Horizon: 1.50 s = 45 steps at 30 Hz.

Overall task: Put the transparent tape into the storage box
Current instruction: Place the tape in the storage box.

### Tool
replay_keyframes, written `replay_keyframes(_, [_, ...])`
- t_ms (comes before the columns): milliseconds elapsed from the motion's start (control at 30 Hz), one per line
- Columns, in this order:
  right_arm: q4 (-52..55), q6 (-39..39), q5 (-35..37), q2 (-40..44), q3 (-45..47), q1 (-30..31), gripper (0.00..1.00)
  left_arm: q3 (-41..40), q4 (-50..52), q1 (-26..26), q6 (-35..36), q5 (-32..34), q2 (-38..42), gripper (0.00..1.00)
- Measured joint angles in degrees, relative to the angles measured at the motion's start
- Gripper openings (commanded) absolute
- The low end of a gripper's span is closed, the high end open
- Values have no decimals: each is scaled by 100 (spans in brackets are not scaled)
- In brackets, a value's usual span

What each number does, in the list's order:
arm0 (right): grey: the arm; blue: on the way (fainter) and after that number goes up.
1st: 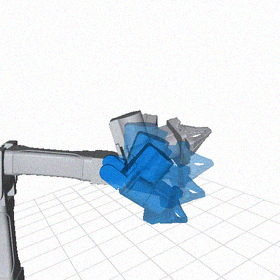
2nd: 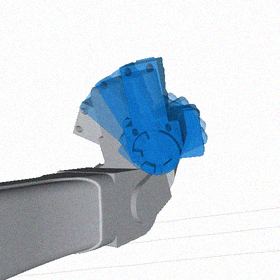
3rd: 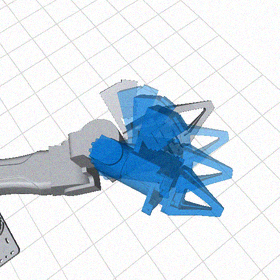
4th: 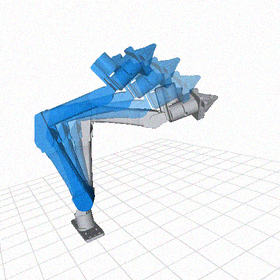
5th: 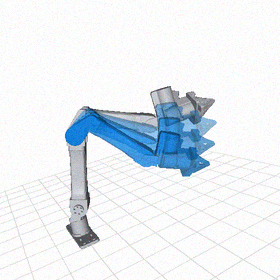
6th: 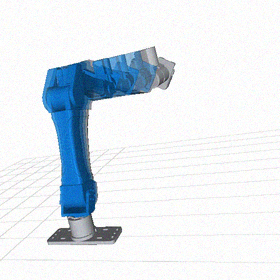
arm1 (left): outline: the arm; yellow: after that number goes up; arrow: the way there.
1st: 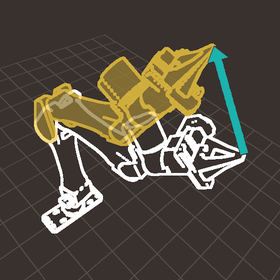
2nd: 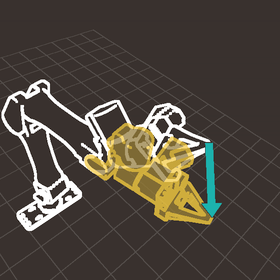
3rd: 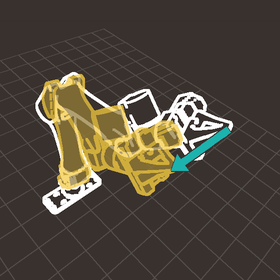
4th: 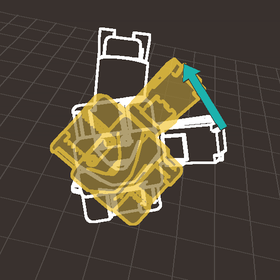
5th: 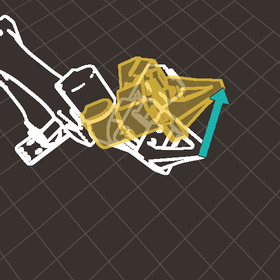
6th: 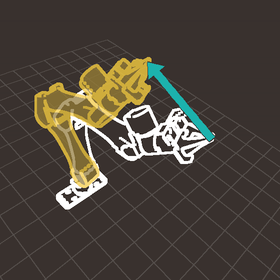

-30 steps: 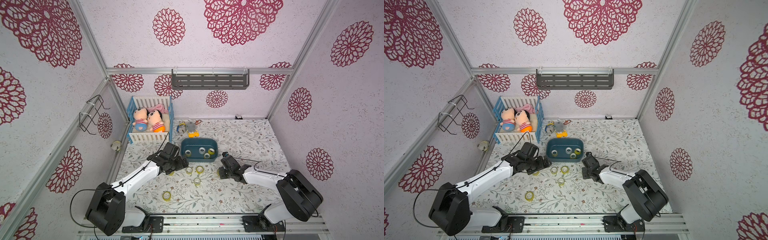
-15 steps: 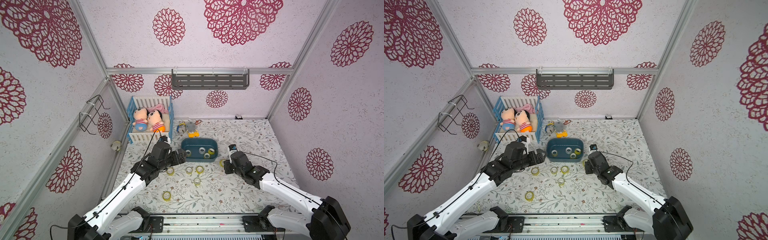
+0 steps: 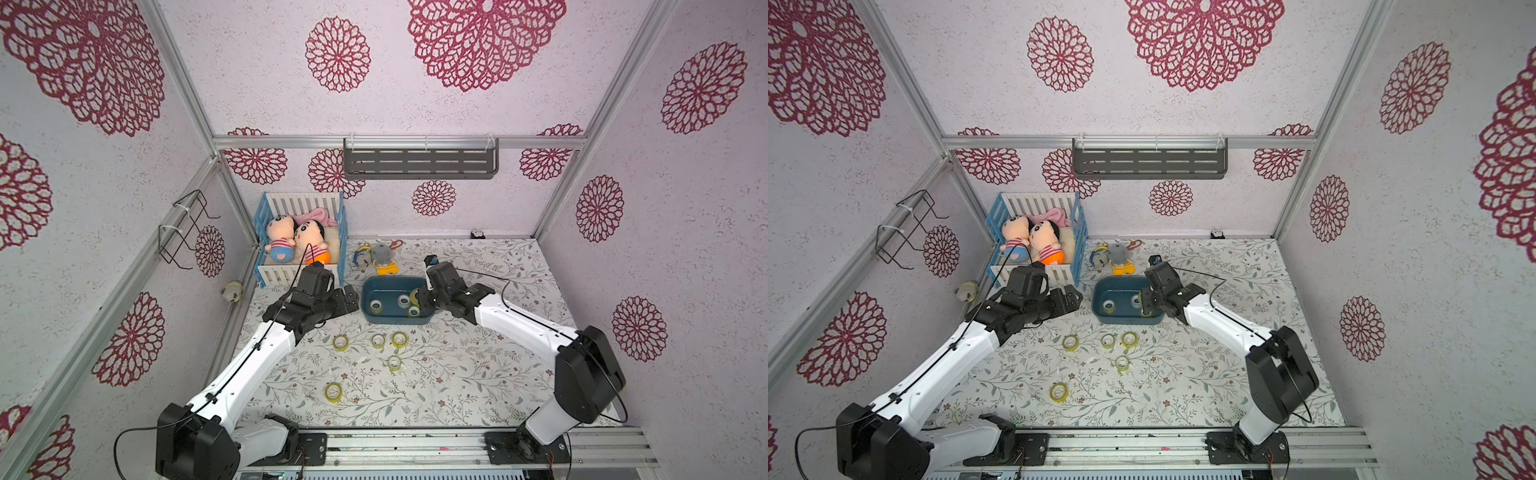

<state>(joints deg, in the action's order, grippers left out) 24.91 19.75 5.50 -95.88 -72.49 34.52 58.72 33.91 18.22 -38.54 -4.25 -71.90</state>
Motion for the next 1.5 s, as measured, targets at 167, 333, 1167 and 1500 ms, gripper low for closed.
replay_keyframes(167, [179, 94, -236, -981, -855, 15, 0, 404, 131, -514, 372, -417, -507, 97])
replay_keyframes(333, [282, 142, -365, -1779, -1569, 98, 0, 422, 22, -549, 601, -929, -579, 97])
replay_keyframes(1167, [1104, 188, 118, -3436, -3560, 269, 8, -297, -697, -546, 647, -1165, -337, 97])
replay_keyframes(1500, [1449, 236, 210, -3528, -3713, 236, 54, -299, -243, -546, 673, -1126, 33, 97])
